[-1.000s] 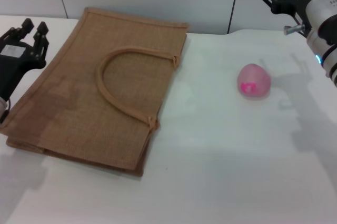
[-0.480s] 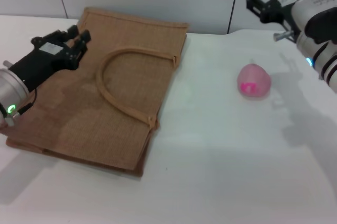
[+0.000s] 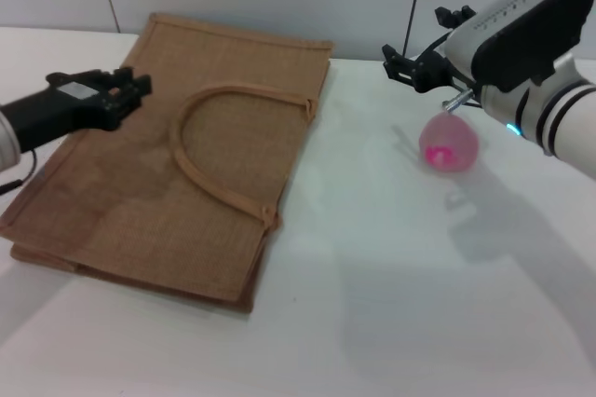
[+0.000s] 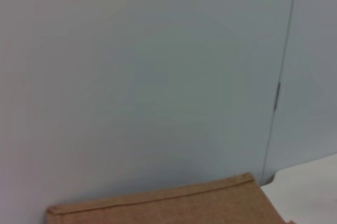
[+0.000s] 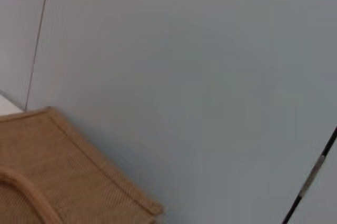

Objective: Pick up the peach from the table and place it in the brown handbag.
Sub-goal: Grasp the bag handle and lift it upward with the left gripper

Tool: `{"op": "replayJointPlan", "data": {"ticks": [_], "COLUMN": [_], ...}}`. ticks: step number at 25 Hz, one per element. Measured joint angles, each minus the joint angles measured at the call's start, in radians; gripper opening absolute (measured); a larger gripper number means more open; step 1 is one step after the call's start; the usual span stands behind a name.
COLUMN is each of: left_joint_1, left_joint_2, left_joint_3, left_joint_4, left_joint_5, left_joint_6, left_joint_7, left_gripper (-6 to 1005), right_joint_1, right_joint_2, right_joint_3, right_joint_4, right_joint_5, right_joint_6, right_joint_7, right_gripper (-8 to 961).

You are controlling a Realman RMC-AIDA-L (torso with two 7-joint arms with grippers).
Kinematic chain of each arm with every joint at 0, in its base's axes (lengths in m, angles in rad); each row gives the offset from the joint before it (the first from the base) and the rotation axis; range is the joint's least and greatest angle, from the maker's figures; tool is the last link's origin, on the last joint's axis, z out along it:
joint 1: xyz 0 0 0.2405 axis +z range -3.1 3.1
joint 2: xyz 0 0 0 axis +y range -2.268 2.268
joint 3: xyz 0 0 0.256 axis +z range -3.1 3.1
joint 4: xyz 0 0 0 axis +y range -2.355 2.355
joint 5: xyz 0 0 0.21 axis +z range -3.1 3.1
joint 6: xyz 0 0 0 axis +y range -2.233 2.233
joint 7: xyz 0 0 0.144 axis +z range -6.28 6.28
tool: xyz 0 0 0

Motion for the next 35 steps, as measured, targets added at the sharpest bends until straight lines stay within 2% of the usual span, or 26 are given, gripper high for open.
{"op": "replayJointPlan", "data": {"ticks": [3,6,11,15,20,25,35], "left_joint_1": [-0.004,-0.001,-0.005,-0.019,-0.032,-0.044,-0.098], "left_joint_2": [0.002,0.002,0.007,-0.001,0.006,0.009,0.004], "left_joint_3": [-0.061,-0.083,-0.088,-0.089,-0.093,-0.135,-0.194], "left_joint_4": [0.019,0.034,0.059,0.091,0.092,0.085,0.086], "left_joint_5": [0.054,0.088,0.170,0.252,0.276,0.311,0.501], "left_joint_6": [-0.022,-0.035,-0.066,-0.079,-0.096,-0.093,-0.094], "left_joint_7": [-0.064,-0.089,-0.140,-0.191,-0.246,-0.258,-0.362], "left_gripper": [294,294,295,295,295,296,296], "right_joint_1": [-0.001,-0.005,-0.009,-0.011,-0.023,-0.039,-0.070], "right_joint_2": [0.000,0.000,0.003,0.003,0.004,0.004,0.004], "right_joint_3": [0.011,0.004,-0.012,-0.032,-0.041,-0.041,-0.052], "right_joint_4": [-0.007,-0.008,-0.017,-0.030,-0.055,-0.083,-0.145], "right_joint_5": [-0.001,-0.001,-0.001,-0.001,-0.024,-0.039,-0.044], "right_joint_6": [0.019,0.022,0.031,0.039,0.055,0.064,0.065], "right_joint_7": [-0.008,-0.011,-0.016,-0.017,-0.017,-0.018,-0.046], "right_gripper": [863,863,863,863,863,863,863]}}
